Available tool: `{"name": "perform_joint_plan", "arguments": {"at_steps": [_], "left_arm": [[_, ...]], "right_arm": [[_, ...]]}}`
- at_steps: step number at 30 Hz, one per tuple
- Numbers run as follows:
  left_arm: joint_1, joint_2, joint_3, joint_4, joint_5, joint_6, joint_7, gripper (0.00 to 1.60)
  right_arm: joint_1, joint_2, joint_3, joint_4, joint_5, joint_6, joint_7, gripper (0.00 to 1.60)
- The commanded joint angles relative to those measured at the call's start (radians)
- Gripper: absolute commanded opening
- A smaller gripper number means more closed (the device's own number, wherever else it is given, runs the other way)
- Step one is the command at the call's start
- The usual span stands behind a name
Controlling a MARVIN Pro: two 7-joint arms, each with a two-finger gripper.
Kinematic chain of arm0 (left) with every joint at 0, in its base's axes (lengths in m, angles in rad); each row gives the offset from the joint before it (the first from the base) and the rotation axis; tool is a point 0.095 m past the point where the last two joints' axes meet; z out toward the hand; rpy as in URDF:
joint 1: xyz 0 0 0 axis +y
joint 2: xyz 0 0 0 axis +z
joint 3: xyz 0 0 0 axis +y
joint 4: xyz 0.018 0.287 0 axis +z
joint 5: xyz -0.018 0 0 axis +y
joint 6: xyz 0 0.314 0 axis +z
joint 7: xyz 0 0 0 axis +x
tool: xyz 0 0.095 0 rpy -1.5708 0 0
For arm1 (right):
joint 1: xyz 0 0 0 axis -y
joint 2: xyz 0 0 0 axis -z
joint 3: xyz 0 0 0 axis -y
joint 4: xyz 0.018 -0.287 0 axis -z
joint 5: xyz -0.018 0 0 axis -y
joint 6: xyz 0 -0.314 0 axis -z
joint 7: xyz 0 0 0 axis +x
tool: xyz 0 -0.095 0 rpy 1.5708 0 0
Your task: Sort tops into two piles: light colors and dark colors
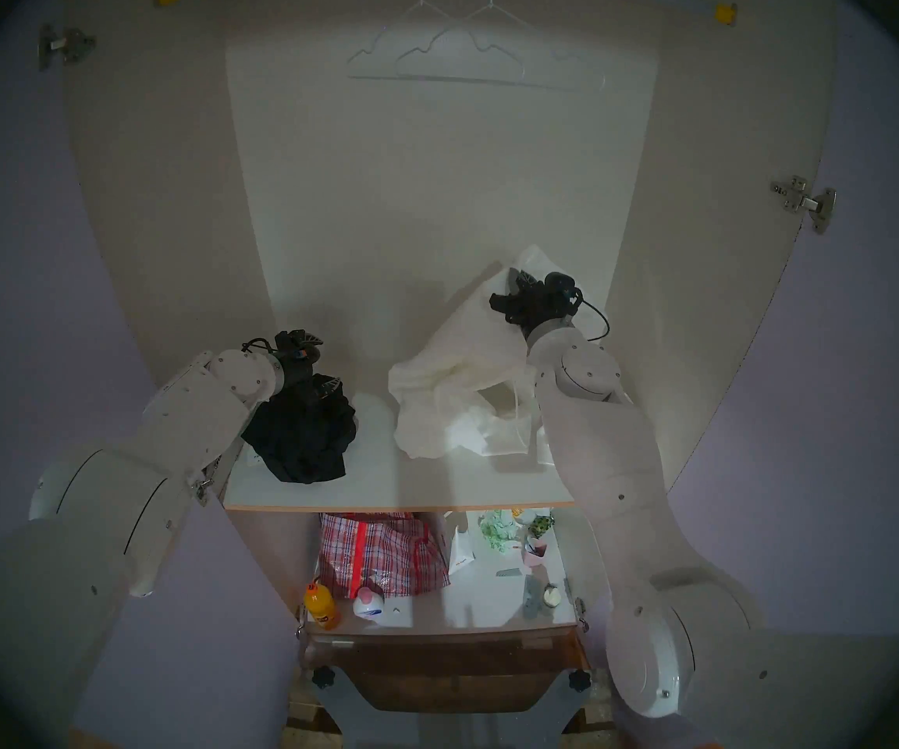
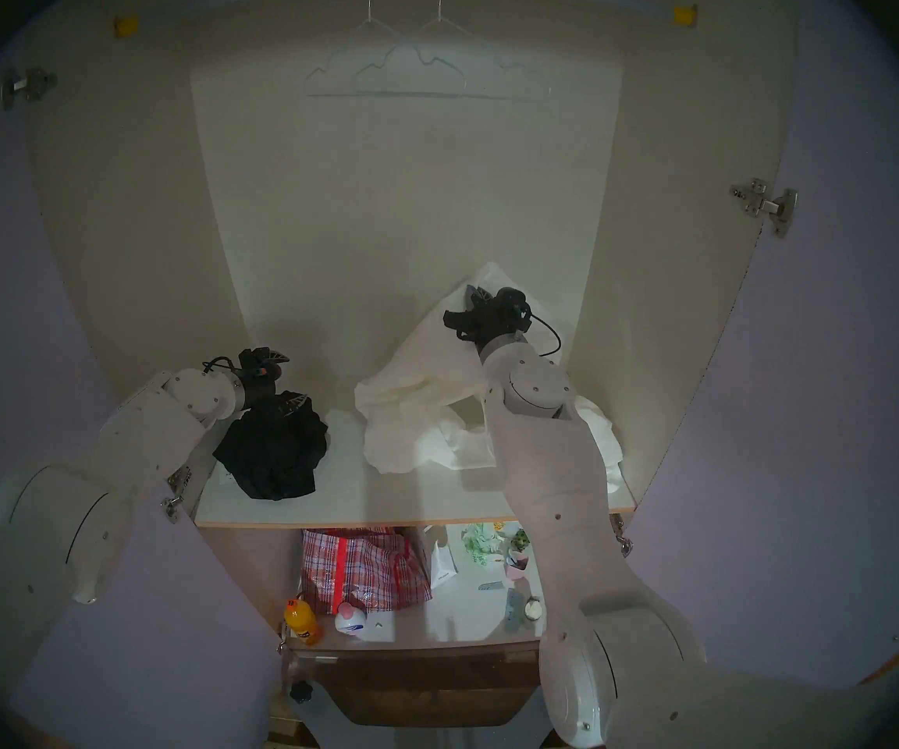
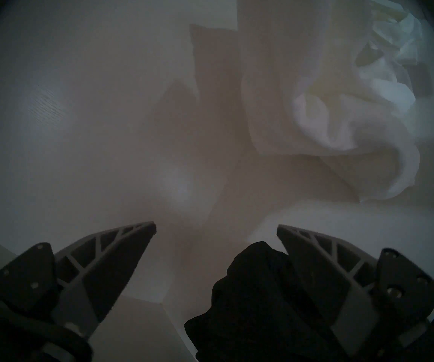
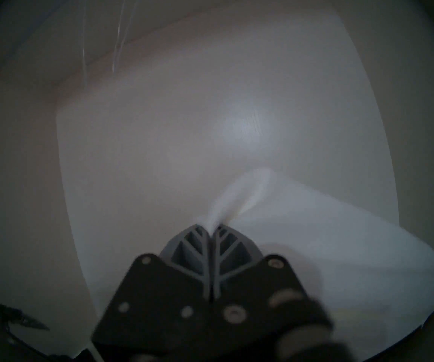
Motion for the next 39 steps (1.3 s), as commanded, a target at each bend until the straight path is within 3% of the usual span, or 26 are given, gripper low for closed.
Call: {"name": "perform_joint_plan", "arguments": {"at_steps": [1,4,6,9,11,15,18,21,24,27,31,35,38,39], "left_arm": [[-0.034,-0.002,-0.007,-0.020,-0.004,-0.003,0.003,1.60],[-0.035,-0.002,-0.007,-0.022,-0.005,-0.002,0.001,1.60],[-0.035,-0.002,-0.008,-0.022,-0.005,-0.002,0.001,1.60],[-0.035,-0.002,-0.008,-0.024,-0.006,-0.001,0.000,1.60],[-0.035,-0.002,-0.008,-0.024,-0.006,-0.001,-0.001,1.60],[-0.035,-0.002,-0.008,-0.023,-0.005,-0.002,0.001,1.60],[-0.035,-0.002,-0.008,-0.023,-0.005,-0.002,0.000,1.60],[-0.035,-0.002,-0.008,-0.024,-0.006,-0.001,-0.001,1.60],[-0.035,-0.002,-0.008,-0.025,-0.006,-0.001,-0.001,1.60],[-0.034,-0.001,-0.009,-0.026,-0.006,0.000,-0.002,1.60],[-0.034,-0.002,-0.008,-0.024,-0.006,-0.001,0.000,1.60],[-0.035,-0.002,-0.008,-0.023,-0.005,-0.002,0.000,1.60],[-0.035,-0.002,-0.008,-0.024,-0.006,-0.001,-0.001,1.60],[-0.035,-0.002,-0.009,-0.024,-0.006,-0.001,-0.001,1.60]], "right_arm": [[-0.041,0.007,-0.019,-0.121,-0.004,0.002,0.027,0.00],[-0.089,0.013,-0.016,-0.218,-0.009,0.070,0.006,0.00],[-0.114,0.001,0.002,-0.264,0.021,0.155,-0.001,0.00],[-0.196,0.004,0.011,-0.373,0.018,0.238,-0.020,0.00],[-0.269,-0.010,0.021,-0.448,0.048,0.348,-0.057,0.00],[-0.372,0.025,-0.001,-0.517,0.095,0.454,-0.092,0.00],[-0.404,0.036,-0.004,-0.565,0.132,0.531,-0.116,0.00],[-0.463,0.042,-0.022,-0.614,0.168,0.601,-0.186,0.00],[-0.420,0.029,-0.043,-0.516,0.195,0.620,-0.261,0.00],[-0.359,0.010,-0.059,-0.396,0.239,0.584,-0.356,0.00],[-0.294,-0.015,-0.059,-0.246,0.246,0.514,-0.410,0.00],[-0.203,-0.062,-0.020,-0.086,0.258,0.466,-0.445,0.00],[-0.138,-0.090,0.021,-0.006,0.277,0.478,-0.455,0.00],[-0.122,-0.092,0.028,0.014,0.271,0.481,-0.454,0.31]]}}
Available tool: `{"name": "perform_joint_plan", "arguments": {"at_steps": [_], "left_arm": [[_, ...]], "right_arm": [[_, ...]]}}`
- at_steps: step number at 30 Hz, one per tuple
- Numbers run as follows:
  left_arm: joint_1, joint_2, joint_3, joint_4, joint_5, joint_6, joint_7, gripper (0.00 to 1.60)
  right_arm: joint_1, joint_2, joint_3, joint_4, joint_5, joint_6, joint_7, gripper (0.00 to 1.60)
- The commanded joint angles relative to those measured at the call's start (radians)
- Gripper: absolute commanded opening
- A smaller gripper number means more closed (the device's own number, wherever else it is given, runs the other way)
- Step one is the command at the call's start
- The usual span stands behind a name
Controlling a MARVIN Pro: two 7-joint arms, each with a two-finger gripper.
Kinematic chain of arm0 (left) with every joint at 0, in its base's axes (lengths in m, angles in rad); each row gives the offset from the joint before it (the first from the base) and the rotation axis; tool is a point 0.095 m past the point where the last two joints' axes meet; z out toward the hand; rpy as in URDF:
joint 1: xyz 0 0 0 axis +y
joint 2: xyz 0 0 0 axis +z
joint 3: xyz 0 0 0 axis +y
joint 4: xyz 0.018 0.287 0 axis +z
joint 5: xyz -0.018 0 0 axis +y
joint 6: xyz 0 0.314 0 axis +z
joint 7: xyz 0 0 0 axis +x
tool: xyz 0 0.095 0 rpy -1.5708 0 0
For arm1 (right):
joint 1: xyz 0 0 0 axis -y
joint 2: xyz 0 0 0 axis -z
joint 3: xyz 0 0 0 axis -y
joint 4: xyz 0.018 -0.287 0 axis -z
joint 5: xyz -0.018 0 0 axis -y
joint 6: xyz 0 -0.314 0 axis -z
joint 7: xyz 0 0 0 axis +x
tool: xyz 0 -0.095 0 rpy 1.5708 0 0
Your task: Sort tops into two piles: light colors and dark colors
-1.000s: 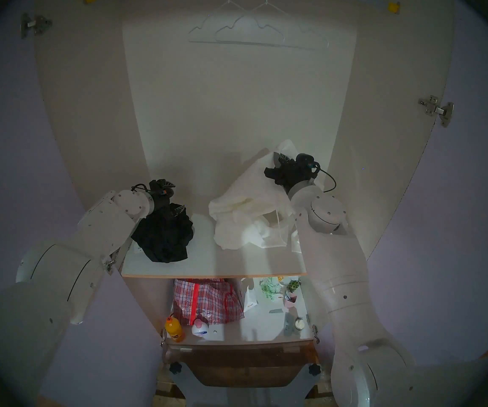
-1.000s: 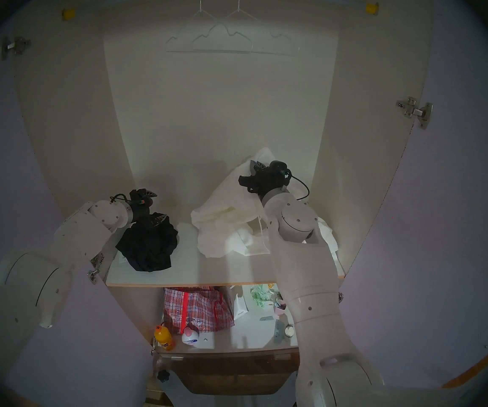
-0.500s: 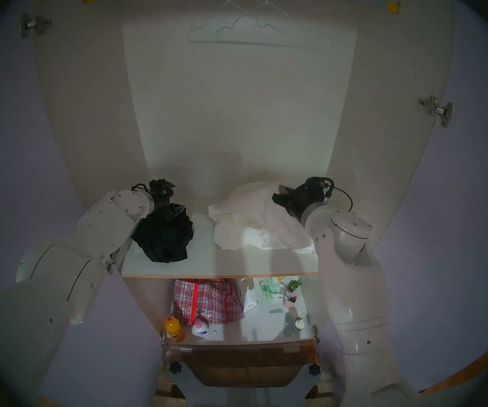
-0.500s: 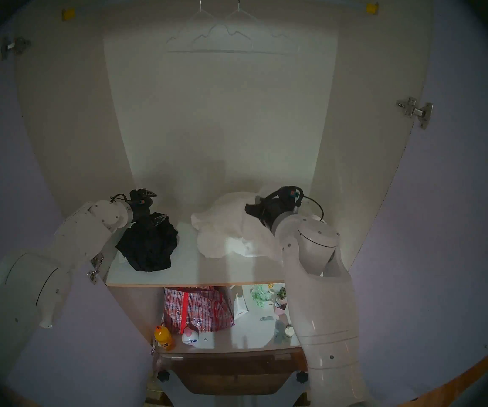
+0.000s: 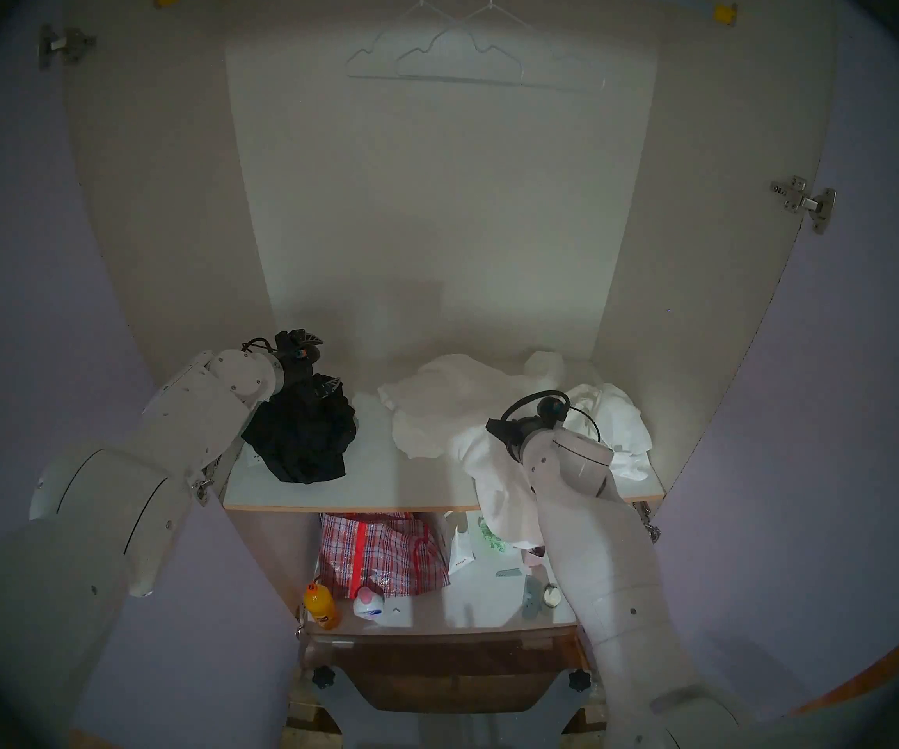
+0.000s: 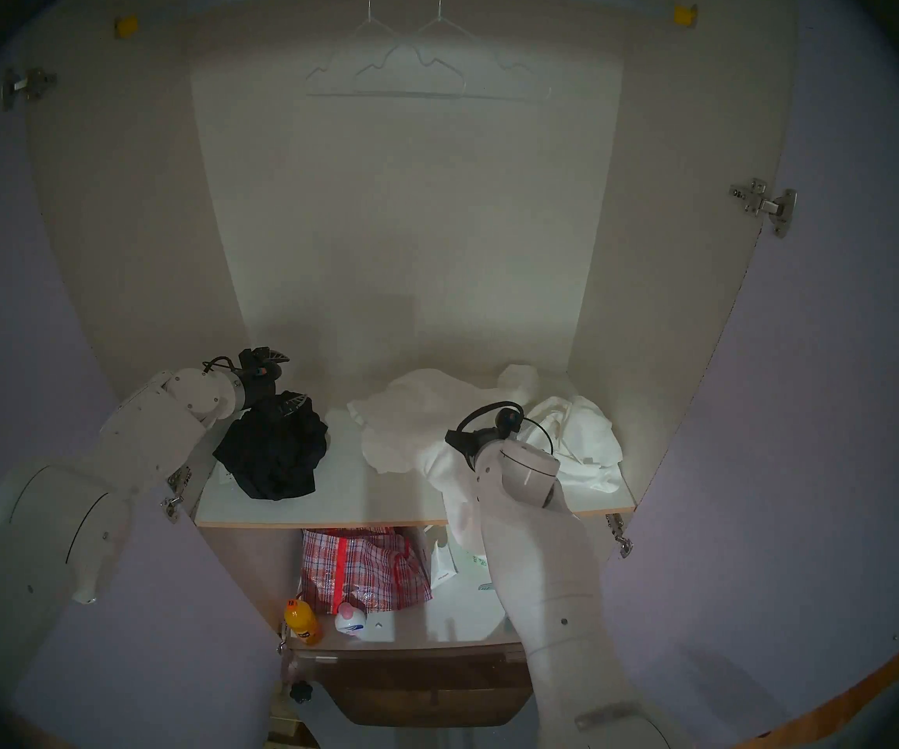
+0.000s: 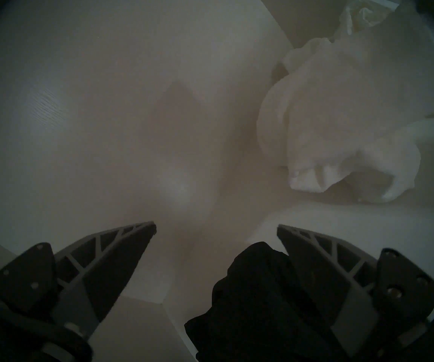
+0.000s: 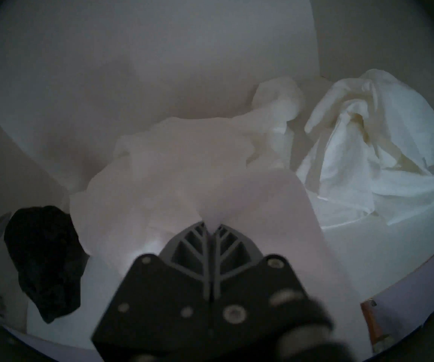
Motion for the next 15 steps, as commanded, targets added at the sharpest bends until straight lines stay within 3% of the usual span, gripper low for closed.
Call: {"name": "perform_joint_plan", "arguments": {"at_steps": [1,4,6,8,11,15], "left_arm": [[-0.035,-0.002,-0.008,-0.023,-0.006,-0.001,0.000,1.60],[-0.034,-0.002,-0.008,-0.023,-0.006,-0.001,0.000,1.60],[-0.035,-0.002,-0.008,-0.023,-0.006,-0.001,0.000,1.60],[-0.034,-0.002,-0.007,-0.022,-0.005,-0.002,0.001,1.60],[-0.034,-0.002,-0.007,-0.021,-0.005,-0.002,0.002,1.60],[-0.034,-0.002,-0.007,-0.021,-0.005,-0.002,0.002,1.60]], "right_arm": [[0.117,-0.032,0.037,0.103,0.029,-0.008,0.007,1.60],[0.189,-0.023,0.053,0.212,0.040,-0.011,0.049,1.60],[0.199,-0.022,0.055,0.225,0.041,-0.012,0.058,1.60],[0.278,-0.006,0.071,0.301,0.080,0.035,0.123,1.60],[0.299,0.000,0.087,0.325,0.102,0.056,0.152,1.60],[0.361,0.035,0.114,0.408,0.138,0.112,0.276,1.60]]}}
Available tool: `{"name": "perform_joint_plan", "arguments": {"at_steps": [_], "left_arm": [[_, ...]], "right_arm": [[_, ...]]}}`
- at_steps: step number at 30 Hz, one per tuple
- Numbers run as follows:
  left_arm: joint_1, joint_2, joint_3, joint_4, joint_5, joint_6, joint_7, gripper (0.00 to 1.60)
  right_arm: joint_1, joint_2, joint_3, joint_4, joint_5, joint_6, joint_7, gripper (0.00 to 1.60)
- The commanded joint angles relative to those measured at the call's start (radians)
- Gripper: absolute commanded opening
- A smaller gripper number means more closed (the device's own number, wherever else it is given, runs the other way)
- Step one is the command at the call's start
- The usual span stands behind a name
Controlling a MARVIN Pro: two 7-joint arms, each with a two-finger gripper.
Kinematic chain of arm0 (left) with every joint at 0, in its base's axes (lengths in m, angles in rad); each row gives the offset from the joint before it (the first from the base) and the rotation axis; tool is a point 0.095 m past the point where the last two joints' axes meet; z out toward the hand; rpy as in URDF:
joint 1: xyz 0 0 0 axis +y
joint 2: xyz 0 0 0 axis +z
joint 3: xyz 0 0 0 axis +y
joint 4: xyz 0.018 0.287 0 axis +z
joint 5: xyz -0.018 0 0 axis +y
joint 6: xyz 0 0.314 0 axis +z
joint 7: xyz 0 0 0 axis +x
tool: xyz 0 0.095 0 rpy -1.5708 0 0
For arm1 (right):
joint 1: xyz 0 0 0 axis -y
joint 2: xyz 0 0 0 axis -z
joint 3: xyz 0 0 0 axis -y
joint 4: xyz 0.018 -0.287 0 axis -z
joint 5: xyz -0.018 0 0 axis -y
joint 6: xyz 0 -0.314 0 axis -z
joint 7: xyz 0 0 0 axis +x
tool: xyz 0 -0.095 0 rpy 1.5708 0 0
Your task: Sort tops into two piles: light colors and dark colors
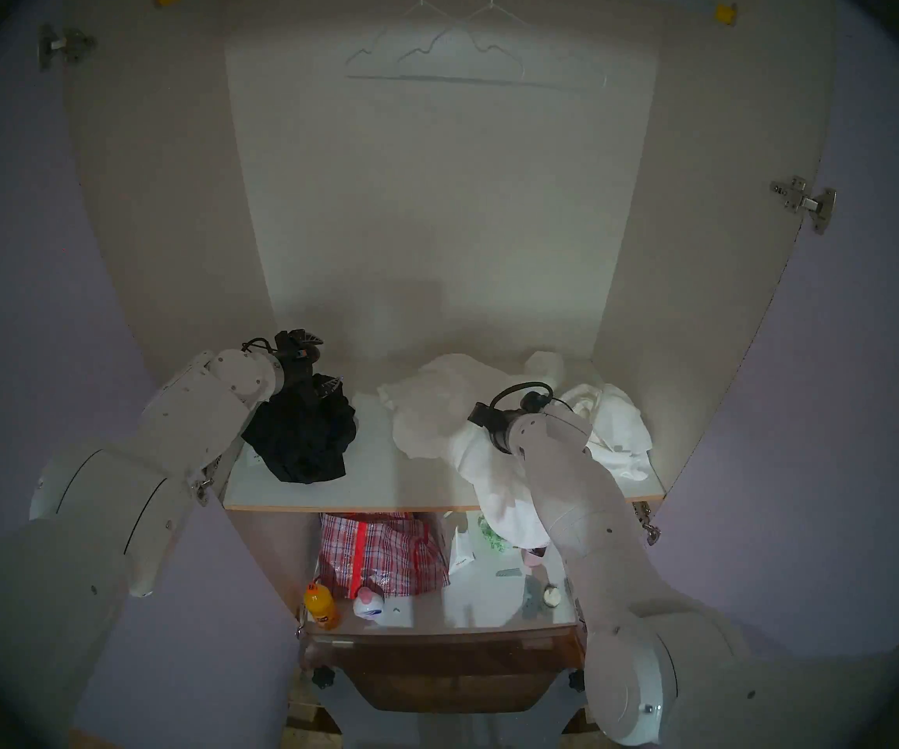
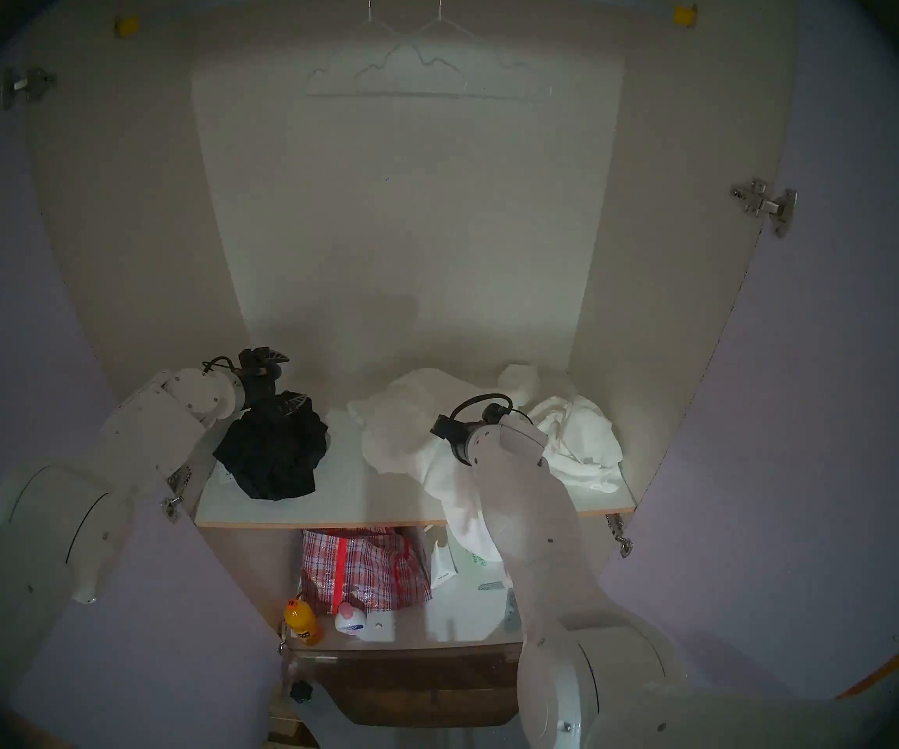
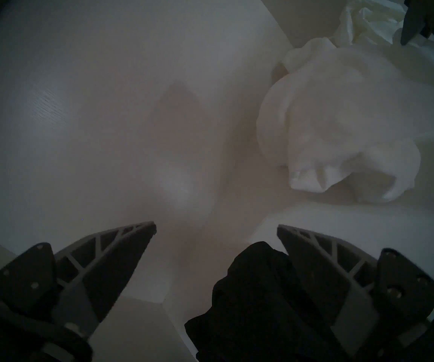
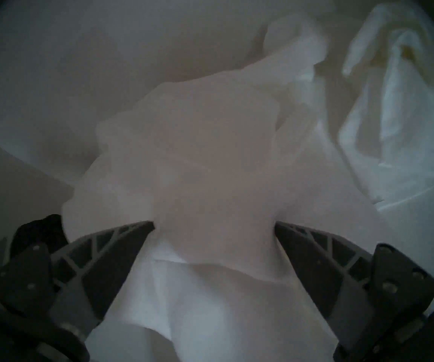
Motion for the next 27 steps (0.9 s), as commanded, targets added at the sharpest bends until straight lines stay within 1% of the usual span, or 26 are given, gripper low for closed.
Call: {"name": "perform_joint_plan", "arguments": {"at_steps": [1,3,4,5,7,8,10,11,12,13,14,15,17,18,19,21,22,24,27], "left_arm": [[-0.035,-0.002,-0.007,-0.021,-0.005,-0.002,0.002,1.60],[-0.035,-0.002,-0.007,-0.021,-0.005,-0.002,0.002,1.60],[-0.035,-0.002,-0.007,-0.021,-0.005,-0.002,0.002,1.60],[-0.035,-0.002,-0.007,-0.022,-0.005,-0.002,0.002,1.60],[-0.035,-0.002,-0.008,-0.022,-0.005,-0.002,0.001,1.60],[-0.035,-0.002,-0.008,-0.024,-0.006,-0.001,0.000,1.60],[-0.034,-0.001,-0.008,-0.025,-0.006,0.000,-0.001,1.60],[-0.033,-0.001,-0.009,-0.027,-0.007,0.001,-0.002,1.60],[-0.033,-0.001,-0.009,-0.029,-0.007,0.002,-0.003,1.60],[-0.033,0.000,-0.009,-0.029,-0.007,0.003,-0.003,1.60],[-0.033,-0.001,-0.009,-0.029,-0.007,0.002,-0.003,1.60],[-0.033,-0.001,-0.009,-0.028,-0.007,0.002,-0.002,1.60],[-0.033,-0.001,-0.009,-0.027,-0.006,0.001,-0.002,1.60],[-0.033,-0.001,-0.009,-0.027,-0.006,0.000,-0.001,1.60],[-0.033,-0.001,-0.008,-0.026,-0.006,0.000,-0.001,1.60],[-0.033,-0.001,-0.008,-0.025,-0.006,-0.001,0.000,1.60],[-0.033,-0.001,-0.008,-0.025,-0.005,-0.001,0.000,1.60],[-0.033,-0.002,-0.008,-0.024,-0.005,-0.001,0.001,1.60],[-0.033,-0.002,-0.008,-0.023,-0.005,-0.002,0.001,1.60]], "right_arm": [[0.118,0.040,0.007,0.012,0.036,0.047,0.109,1.60],[0.134,0.058,0.000,0.023,0.025,0.048,0.169,1.60],[0.132,0.065,0.001,0.013,0.030,0.058,0.197,1.60],[0.127,0.074,-0.006,-0.003,0.020,0.055,0.212,1.60],[0.121,0.094,-0.015,-0.025,0.016,0.066,0.275,1.60],[0.099,0.105,-0.018,-0.066,0.016,0.091,0.305,1.60],[0.086,0.116,-0.018,-0.092,0.019,0.116,0.333,1.60],[0.057,0.118,-0.018,-0.148,0.007,0.146,0.310,1.60],[0.071,0.118,-0.018,-0.121,0.006,0.165,0.308,1.60],[0.107,0.107,-0.012,-0.044,-0.002,0.170,0.275,1.60],[0.127,0.104,-0.018,0.010,-0.012,0.150,0.278,1.60],[0.119,0.096,-0.014,0.013,-0.011,0.155,0.272,1.60],[0.142,0.083,-0.014,0.082,-0.014,0.120,0.254,1.60],[0.165,0.075,-0.013,0.141,-0.015,0.093,0.250,1.60],[0.159,0.067,-0.011,0.141,-0.016,0.084,0.239,1.60],[0.209,0.058,-0.011,0.244,-0.022,0.044,0.233,1.60],[0.211,0.053,-0.009,0.256,-0.022,0.028,0.227,1.60],[0.251,0.049,-0.010,0.335,-0.020,0.006,0.241,1.60],[0.301,0.040,-0.014,0.435,-0.028,-0.042,0.227,1.60]]}}
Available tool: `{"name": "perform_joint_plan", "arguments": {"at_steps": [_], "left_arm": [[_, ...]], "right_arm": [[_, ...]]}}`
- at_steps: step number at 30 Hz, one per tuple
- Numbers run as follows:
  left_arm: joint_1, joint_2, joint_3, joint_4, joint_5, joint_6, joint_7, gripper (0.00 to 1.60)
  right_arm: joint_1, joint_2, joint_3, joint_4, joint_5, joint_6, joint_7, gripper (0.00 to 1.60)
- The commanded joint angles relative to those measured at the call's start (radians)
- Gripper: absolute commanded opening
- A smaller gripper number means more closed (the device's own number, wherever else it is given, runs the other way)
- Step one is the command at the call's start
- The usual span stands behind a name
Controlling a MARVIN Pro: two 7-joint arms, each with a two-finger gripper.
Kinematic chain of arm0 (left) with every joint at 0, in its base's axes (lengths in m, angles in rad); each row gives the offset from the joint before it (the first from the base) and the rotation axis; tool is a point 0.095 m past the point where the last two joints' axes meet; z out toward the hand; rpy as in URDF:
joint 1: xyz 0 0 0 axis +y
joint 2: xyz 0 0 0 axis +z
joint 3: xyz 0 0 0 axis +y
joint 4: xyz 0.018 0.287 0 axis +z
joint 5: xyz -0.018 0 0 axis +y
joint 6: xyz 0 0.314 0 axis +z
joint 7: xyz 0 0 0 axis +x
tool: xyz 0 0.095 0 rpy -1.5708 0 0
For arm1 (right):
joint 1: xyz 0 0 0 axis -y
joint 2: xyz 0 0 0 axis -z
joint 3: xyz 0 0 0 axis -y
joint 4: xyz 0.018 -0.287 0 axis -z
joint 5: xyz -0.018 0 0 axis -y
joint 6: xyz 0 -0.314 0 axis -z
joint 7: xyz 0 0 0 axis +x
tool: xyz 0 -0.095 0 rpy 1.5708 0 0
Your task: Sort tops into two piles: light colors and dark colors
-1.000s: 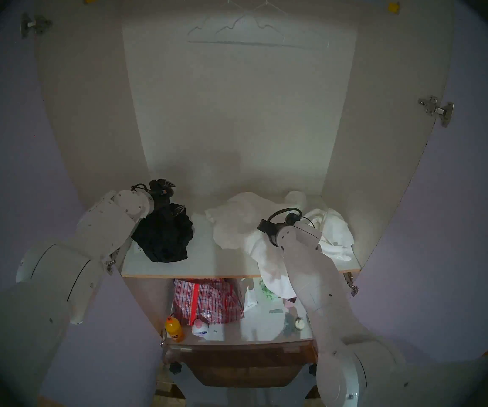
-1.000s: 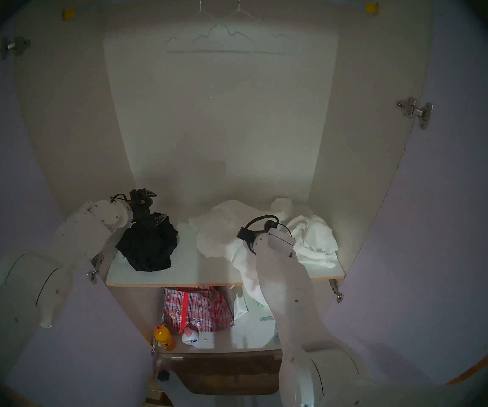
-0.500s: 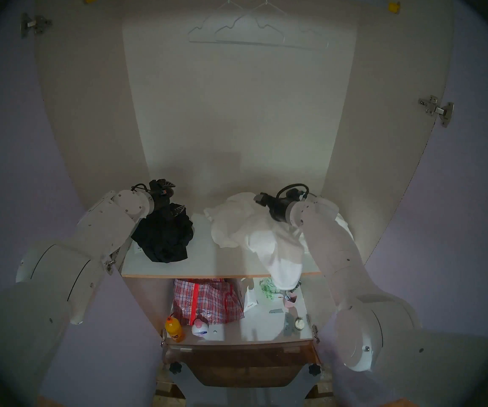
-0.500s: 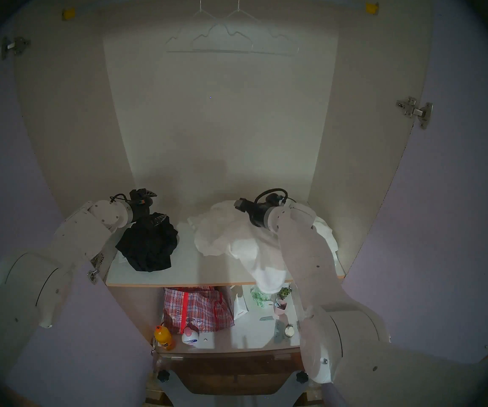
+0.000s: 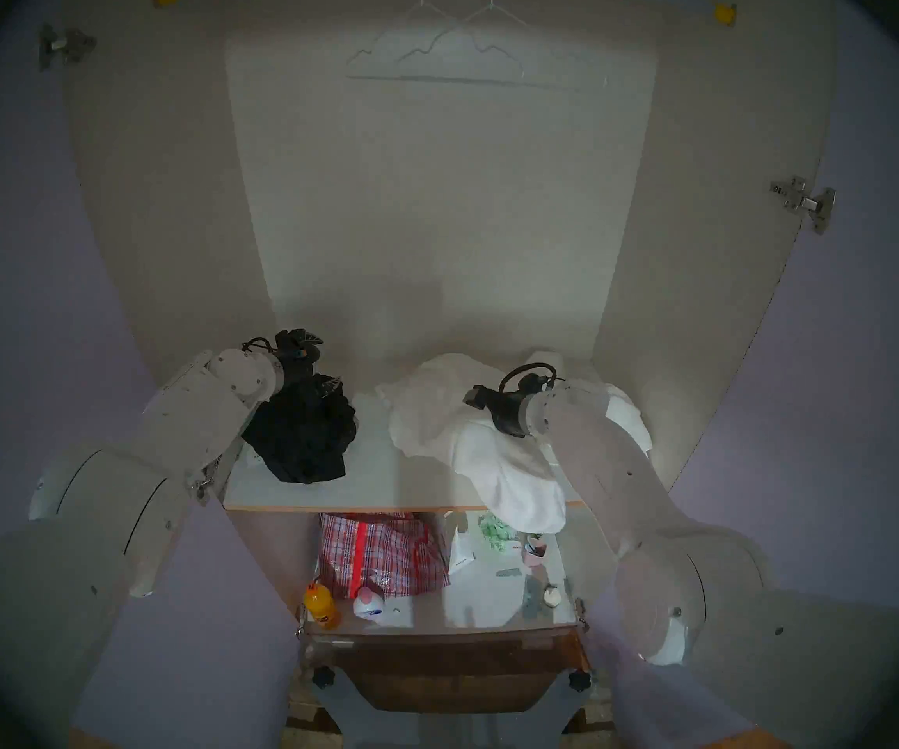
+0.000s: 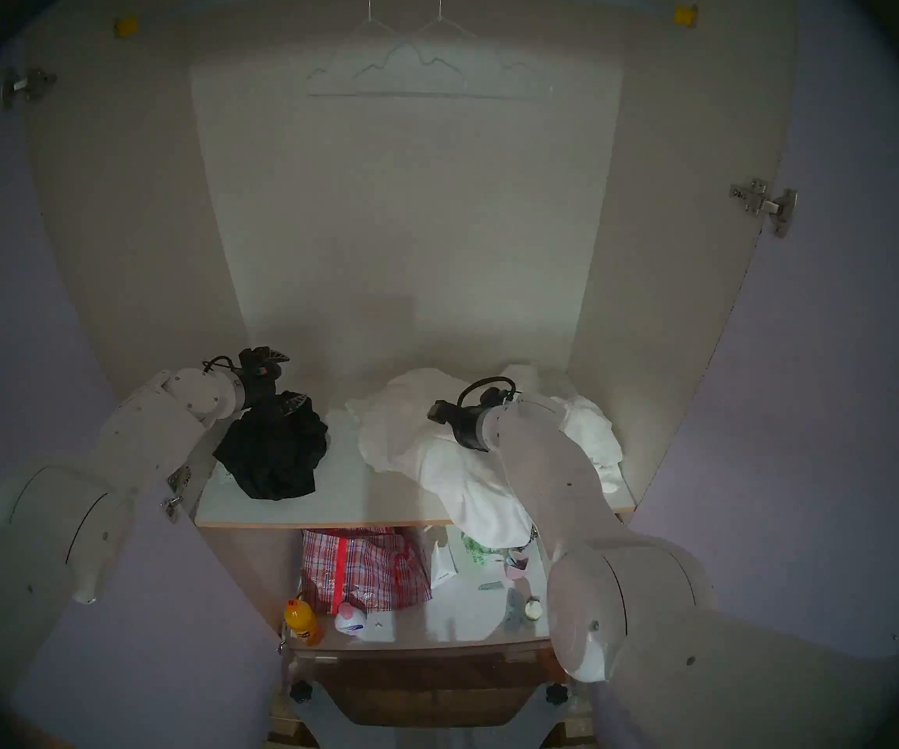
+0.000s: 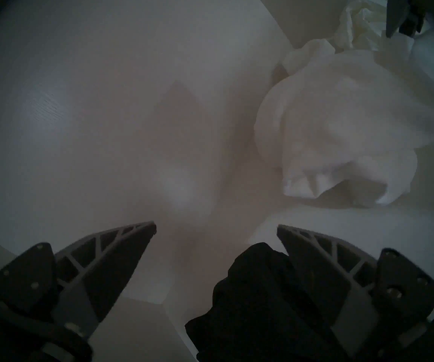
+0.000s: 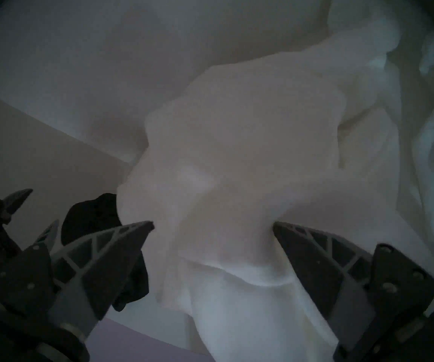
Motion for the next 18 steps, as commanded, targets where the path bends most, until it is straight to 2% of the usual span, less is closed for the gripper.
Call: {"name": "perform_joint_plan", "arguments": {"at_steps": [1,5,12,15,18], "left_arm": [[-0.034,-0.002,-0.007,-0.020,-0.005,-0.002,0.002,1.60],[-0.033,-0.002,-0.007,-0.019,-0.004,-0.002,0.003,1.60],[-0.032,-0.002,-0.006,-0.018,-0.004,-0.003,0.005,1.60],[-0.032,-0.003,-0.006,-0.018,-0.004,-0.003,0.005,1.60],[-0.033,-0.003,-0.006,-0.018,-0.004,-0.003,0.004,1.60]], "right_arm": [[0.079,-0.028,-0.009,0.105,-0.011,-0.071,-0.011,1.60],[0.109,-0.029,-0.018,0.196,-0.025,-0.135,-0.031,1.60],[0.153,-0.027,-0.037,0.309,-0.049,-0.173,-0.070,1.60],[0.164,-0.029,-0.044,0.315,-0.057,-0.197,-0.075,0.00],[0.185,-0.035,-0.072,0.296,-0.079,-0.229,-0.075,0.00]]}}
